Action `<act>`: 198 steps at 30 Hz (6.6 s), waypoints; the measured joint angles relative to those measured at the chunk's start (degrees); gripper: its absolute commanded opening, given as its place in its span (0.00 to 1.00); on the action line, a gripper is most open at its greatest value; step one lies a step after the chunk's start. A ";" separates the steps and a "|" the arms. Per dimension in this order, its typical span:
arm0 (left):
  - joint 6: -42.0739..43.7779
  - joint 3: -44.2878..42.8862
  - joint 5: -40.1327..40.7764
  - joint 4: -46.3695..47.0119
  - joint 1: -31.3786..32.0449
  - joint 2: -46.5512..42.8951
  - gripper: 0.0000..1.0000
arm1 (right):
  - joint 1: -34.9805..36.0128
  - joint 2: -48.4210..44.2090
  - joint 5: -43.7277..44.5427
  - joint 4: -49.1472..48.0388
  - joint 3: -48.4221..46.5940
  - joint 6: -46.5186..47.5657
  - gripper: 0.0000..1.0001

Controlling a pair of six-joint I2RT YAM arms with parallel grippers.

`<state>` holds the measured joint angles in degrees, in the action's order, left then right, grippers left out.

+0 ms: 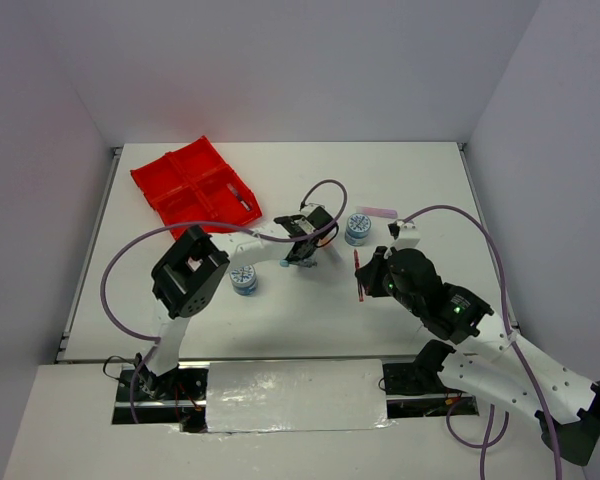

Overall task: Sort the stationery into containers
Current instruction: Close the pen cap on the pen.

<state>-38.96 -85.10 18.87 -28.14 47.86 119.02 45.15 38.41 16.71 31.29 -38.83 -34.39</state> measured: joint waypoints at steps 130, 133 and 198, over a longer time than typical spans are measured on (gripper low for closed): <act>-10.86 43.98 -15.52 50.84 -0.79 -69.31 0.00 | 20.72 10.34 0.90 -58.51 7.96 14.49 0.00; -10.88 43.98 -15.50 50.86 -0.85 -69.31 0.00 | 20.72 10.60 0.96 -58.90 7.96 14.53 0.00; -0.37 38.77 -20.87 42.93 -0.68 -68.98 0.36 | 20.72 11.87 -0.44 -64.92 6.03 23.91 0.00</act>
<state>-39.33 -46.33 -2.00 14.79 47.18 50.04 65.87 50.28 16.27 -33.63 -32.80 -10.48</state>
